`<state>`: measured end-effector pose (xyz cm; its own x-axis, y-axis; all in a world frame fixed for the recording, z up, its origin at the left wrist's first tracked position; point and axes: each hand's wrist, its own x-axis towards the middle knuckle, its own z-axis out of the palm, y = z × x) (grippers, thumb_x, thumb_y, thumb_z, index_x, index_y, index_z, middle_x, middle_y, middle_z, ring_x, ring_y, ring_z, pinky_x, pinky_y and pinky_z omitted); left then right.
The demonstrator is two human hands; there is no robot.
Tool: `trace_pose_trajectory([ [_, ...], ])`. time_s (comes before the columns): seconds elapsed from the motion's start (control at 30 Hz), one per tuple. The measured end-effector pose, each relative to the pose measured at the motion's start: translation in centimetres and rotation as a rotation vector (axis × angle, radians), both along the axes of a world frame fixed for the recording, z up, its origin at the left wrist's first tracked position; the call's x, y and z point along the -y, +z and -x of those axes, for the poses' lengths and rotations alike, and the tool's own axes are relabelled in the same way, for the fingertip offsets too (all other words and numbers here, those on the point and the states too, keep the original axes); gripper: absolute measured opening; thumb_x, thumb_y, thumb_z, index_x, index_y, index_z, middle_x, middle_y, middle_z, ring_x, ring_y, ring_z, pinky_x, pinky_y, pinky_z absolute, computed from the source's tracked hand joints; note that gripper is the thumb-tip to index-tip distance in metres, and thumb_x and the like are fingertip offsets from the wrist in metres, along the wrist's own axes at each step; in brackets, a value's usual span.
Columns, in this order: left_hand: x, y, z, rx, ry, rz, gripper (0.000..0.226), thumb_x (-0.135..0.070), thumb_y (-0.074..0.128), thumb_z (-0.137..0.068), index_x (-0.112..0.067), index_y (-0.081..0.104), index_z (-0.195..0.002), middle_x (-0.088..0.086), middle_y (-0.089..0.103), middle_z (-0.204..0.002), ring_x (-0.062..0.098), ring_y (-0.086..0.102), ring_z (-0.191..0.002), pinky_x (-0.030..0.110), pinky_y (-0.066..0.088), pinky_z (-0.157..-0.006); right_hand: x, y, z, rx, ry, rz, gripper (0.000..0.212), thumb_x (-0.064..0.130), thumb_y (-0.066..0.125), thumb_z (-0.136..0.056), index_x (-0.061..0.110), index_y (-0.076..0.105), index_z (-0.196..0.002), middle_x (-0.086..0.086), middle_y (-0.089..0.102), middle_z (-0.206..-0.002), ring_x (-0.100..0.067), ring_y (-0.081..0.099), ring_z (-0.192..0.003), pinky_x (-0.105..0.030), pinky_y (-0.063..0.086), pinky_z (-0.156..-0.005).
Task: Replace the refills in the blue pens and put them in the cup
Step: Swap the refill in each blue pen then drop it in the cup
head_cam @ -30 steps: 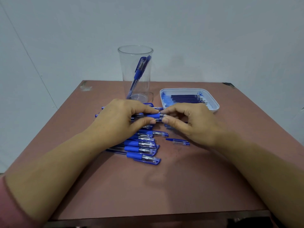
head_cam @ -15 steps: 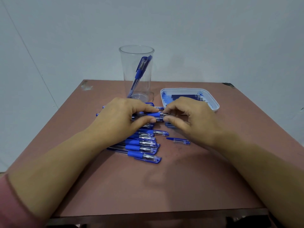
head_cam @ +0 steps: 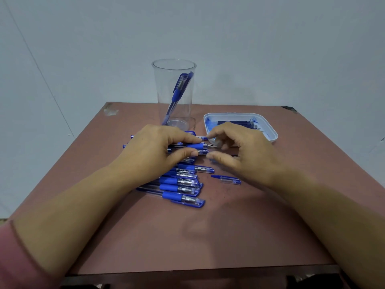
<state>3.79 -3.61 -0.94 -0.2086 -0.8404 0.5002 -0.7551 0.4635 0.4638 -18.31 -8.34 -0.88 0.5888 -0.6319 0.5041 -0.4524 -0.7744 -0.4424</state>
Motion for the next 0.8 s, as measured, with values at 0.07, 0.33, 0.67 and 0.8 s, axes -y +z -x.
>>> trace_pose_trajectory([
  [0.07, -0.1, 0.1, 0.0, 0.004, -0.002, -0.004, 0.027, -0.037, 0.072, -0.083, -0.040, 0.071, -0.110, -0.017, 0.073, -0.098, -0.002, 0.065, -0.088, 0.032, 0.056, -0.078, 0.1, 0.0, -0.1, -0.024, 0.003, 0.064, 0.011, 0.024, 0.069, -0.087, 0.021, 0.065, -0.097, 0.010, 0.062, -0.086, -0.009, 0.057, -0.083, -0.020, 0.046, -0.074],
  [0.33, 0.0, 0.0, 0.1, 0.019, -0.016, 0.013, 0.026, -0.036, 0.071, -0.084, -0.036, 0.072, -0.110, -0.017, 0.073, -0.098, -0.004, 0.064, -0.090, 0.018, 0.052, -0.077, 0.0, 0.1, 0.0, 0.004, 0.023, 0.056, 0.013, 0.022, 0.072, -0.086, 0.020, 0.068, -0.098, 0.013, 0.061, -0.089, -0.006, 0.059, -0.085, -0.018, 0.048, -0.075],
  [0.67, 0.1, 0.1, -0.1, 0.029, 0.030, 0.005, 0.025, -0.036, 0.073, -0.083, -0.036, 0.073, -0.107, -0.020, 0.072, -0.097, -0.004, 0.062, -0.089, 0.018, 0.049, -0.075, -0.3, 0.8, 0.5, -0.028, -0.051, -0.112, 0.038, 0.036, 0.076, -0.078, 0.043, 0.051, -0.106, 0.018, 0.059, -0.092, -0.007, 0.056, -0.082, -0.008, 0.042, -0.069],
  [0.8, 0.2, 0.4, -0.5, 0.036, 0.058, 0.004, 0.024, -0.034, 0.072, -0.084, -0.037, 0.073, -0.108, -0.033, 0.063, -0.087, -0.005, 0.062, -0.089, 0.010, 0.046, -0.074, -0.4, 1.8, 2.7, -0.210, -0.060, -0.181, 0.037, 0.054, 0.077, -0.067, 0.037, 0.056, -0.093, 0.016, 0.059, -0.085, -0.003, 0.054, -0.073, -0.013, 0.040, -0.062],
])
